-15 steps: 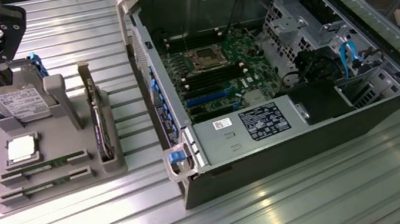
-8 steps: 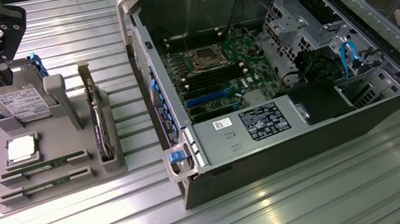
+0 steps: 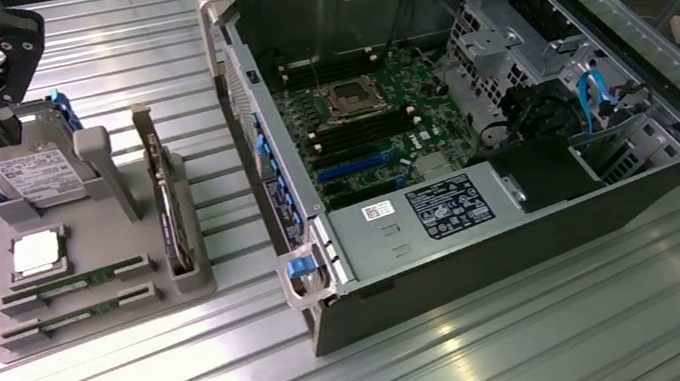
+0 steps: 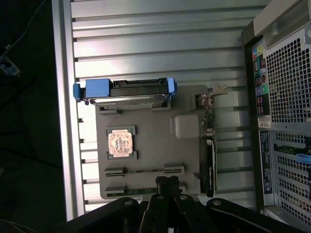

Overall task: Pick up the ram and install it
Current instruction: 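Pick up the ram and move it above insertion slot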

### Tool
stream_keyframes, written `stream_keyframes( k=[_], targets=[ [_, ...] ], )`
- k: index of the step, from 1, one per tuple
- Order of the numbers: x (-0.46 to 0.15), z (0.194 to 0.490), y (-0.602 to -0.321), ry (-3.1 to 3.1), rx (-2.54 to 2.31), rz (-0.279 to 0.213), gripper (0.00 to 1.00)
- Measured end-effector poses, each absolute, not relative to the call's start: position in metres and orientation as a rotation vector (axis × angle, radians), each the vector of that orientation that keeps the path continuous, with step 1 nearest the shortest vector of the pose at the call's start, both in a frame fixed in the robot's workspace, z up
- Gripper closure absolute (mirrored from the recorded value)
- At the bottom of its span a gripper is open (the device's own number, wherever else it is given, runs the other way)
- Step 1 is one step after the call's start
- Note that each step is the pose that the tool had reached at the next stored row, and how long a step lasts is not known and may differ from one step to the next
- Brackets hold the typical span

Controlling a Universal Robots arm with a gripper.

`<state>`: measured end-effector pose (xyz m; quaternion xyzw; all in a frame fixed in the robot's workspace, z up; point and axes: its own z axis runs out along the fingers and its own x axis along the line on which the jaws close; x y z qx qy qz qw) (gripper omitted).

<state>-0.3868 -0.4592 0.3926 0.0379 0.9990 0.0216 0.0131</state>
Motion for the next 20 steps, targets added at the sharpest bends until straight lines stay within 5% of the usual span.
stream_keyframes(
  k=[20],
  targets=[
    [-0.3868,0.3926,-0.4595,3.116,0.031,0.069,0.89]
  ],
)
